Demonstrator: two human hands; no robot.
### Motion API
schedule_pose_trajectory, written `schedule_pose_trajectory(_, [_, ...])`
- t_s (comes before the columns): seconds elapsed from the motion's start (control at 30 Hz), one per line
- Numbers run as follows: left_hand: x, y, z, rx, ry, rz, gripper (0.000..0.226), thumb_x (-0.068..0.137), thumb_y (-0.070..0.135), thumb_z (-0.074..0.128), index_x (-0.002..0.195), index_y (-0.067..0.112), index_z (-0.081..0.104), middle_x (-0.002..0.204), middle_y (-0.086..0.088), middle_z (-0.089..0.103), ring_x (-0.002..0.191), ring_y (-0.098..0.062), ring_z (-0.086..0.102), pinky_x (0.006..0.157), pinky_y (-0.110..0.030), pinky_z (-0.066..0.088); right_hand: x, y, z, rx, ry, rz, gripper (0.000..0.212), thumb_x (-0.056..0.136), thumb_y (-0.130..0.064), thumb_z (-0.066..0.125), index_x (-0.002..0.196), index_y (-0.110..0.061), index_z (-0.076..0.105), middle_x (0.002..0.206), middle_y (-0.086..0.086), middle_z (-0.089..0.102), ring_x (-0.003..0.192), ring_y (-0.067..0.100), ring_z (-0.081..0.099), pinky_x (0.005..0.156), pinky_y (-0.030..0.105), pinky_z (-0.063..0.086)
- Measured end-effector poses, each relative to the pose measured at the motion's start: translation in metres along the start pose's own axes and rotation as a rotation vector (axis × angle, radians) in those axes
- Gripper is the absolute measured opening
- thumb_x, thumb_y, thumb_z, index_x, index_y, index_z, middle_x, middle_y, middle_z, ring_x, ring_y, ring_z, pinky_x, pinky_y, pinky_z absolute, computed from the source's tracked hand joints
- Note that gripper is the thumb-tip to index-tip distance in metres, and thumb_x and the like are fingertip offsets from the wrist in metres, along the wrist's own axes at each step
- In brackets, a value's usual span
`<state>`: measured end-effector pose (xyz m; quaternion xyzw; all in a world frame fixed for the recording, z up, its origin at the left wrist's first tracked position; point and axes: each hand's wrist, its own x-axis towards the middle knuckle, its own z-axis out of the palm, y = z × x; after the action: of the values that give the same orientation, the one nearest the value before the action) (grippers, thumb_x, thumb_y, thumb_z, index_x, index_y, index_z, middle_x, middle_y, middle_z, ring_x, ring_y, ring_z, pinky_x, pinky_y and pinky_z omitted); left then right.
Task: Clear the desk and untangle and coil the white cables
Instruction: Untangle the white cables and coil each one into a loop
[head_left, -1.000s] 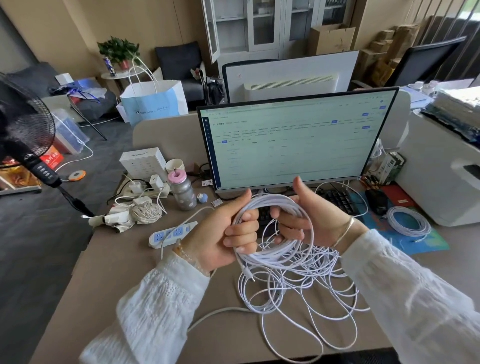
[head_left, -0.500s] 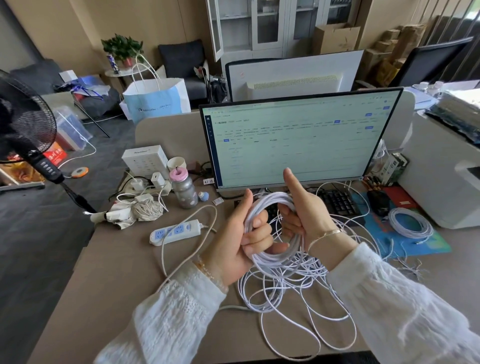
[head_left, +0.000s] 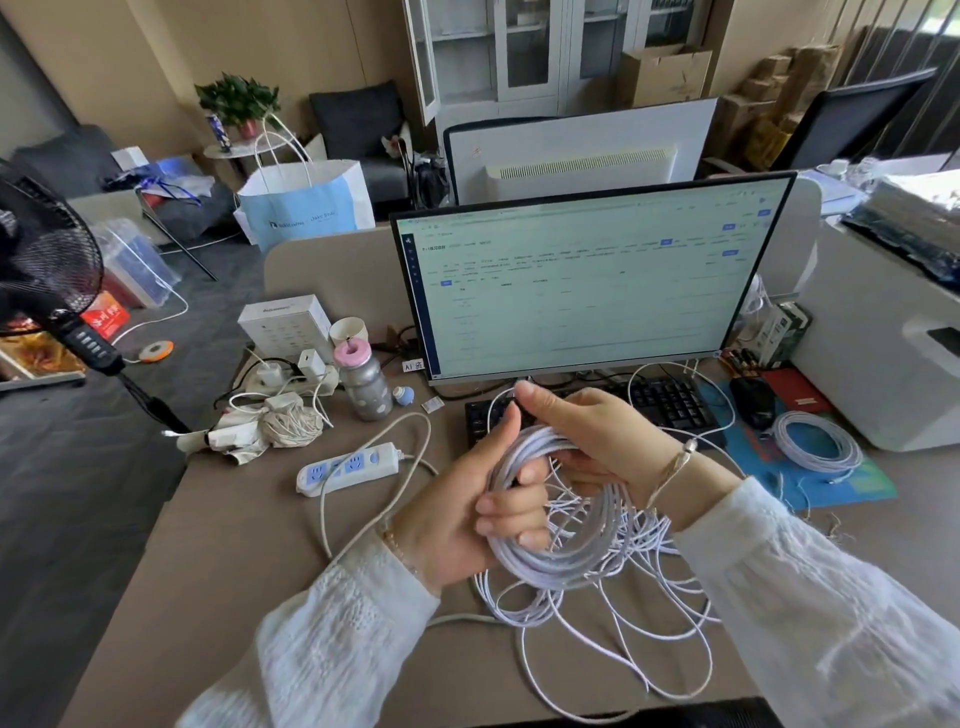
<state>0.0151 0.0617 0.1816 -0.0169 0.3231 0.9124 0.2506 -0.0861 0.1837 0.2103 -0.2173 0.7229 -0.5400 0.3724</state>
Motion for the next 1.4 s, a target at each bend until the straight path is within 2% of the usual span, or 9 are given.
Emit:
schedule_pose_trajectory(0.13, [-0.001,0.009,0.003,0.017,0.114,0.063,0.045,0.089,0.054,0.050,0.063,0.017,0.049,0.036,0.011,0.029,0.028,0.000,0.025,0.036,-0.016,0.028,0.004,0.008,0.002,0.130,0.053,-0.066,0.064,0.075,-0.068,0.053,0.039,-0.016,0.043,0.036,0.004,0.030,0.034,0.016,0.025,0.042,0.025,0.024])
schedule_pose_trajectory(0.3, [-0.007,0.028,-0.004,-0.151,0.045,0.252,0.047,0.096,0.049,0.043,0.062,0.017,0.048,0.036,0.010,0.028,0.030,-0.005,0.019,0.033,-0.017,0.019,0.000,0.015,-0.002,0.410,-0.178,-0.083,0.066,0.079,-0.067,0.036,0.076,-0.008,0.064,0.070,0.015,0.065,0.057,0.025,0.060,0.054,0.028,0.050])
schedule_pose_trajectory(0.47, [0.006,0.014,0.006,-0.071,0.176,0.358,0.050,0.098,0.051,0.040,0.059,0.019,0.043,0.035,0.010,0.029,0.029,-0.003,0.024,0.039,-0.019,0.023,0.003,0.017,0.018,0.552,0.262,-0.104,0.063,0.078,-0.069,0.048,0.061,-0.009,0.051,0.039,0.003,0.036,0.031,0.019,0.037,0.035,0.022,0.034])
schedule_pose_trajectory(0.6, [0.006,0.011,0.011,-0.043,0.203,0.321,0.055,0.097,0.056,0.037,0.056,0.019,0.041,0.034,0.010,0.026,0.030,-0.005,0.019,0.041,-0.020,0.022,0.009,0.017,0.008,0.440,0.299,-0.036,0.069,0.086,-0.068,0.044,0.048,-0.011,0.046,0.038,0.005,0.035,0.031,0.021,0.035,0.037,0.023,0.032])
schedule_pose_trajectory(0.8, [-0.016,0.048,0.001,0.002,0.299,0.334,0.051,0.093,0.052,0.044,0.055,0.017,0.039,0.031,0.011,0.026,0.026,-0.005,0.013,0.033,-0.018,0.015,0.008,0.039,-0.012,0.169,-0.012,-0.117,0.058,0.083,-0.056,0.052,0.089,-0.001,0.069,0.078,0.017,0.068,0.066,0.027,0.064,0.065,0.033,0.053])
schedule_pose_trajectory(0.93, [-0.038,0.079,-0.007,0.159,0.356,0.452,0.042,0.064,0.026,0.078,0.061,0.019,0.037,0.033,0.012,0.026,0.025,-0.002,0.020,0.034,-0.019,0.017,0.011,0.065,-0.031,-0.092,-0.083,-0.102,0.031,0.083,-0.040,0.068,0.085,-0.009,0.067,0.071,0.007,0.066,0.065,0.024,0.057,0.067,0.034,0.050])
schedule_pose_trajectory(1.07, [-0.052,0.103,-0.021,0.176,0.534,0.608,0.024,0.069,0.020,0.059,0.061,0.019,0.036,0.035,0.011,0.023,0.027,-0.003,0.018,0.038,-0.019,0.012,0.016,0.085,-0.042,-0.397,-0.080,-0.108,0.010,0.082,-0.021,0.074,0.088,-0.017,0.066,0.071,-0.002,0.070,0.064,0.015,0.064,0.073,0.036,0.058])
schedule_pose_trajectory(1.2, [-0.061,0.112,-0.033,0.120,0.581,0.669,0.013,0.071,0.024,0.045,0.061,0.016,0.044,0.039,0.010,0.026,0.031,-0.004,0.017,0.044,-0.020,0.010,0.013,0.095,-0.051,-0.726,0.094,-0.261,0.007,0.082,-0.016,0.073,0.086,-0.016,0.068,0.071,-0.006,0.070,0.065,0.006,0.066,0.070,0.031,0.057])
schedule_pose_trajectory(1.4, [-0.048,0.104,-0.044,0.303,0.701,0.618,0.035,0.099,0.026,0.040,0.066,0.018,0.042,0.044,0.008,0.028,0.034,-0.006,0.025,0.037,-0.018,0.027,-0.006,0.061,-0.032,-0.784,0.191,-0.781,0.015,0.089,-0.025,0.064,0.090,-0.014,0.073,0.086,-0.009,0.059,0.067,0.004,0.057,0.065,0.019,0.050])
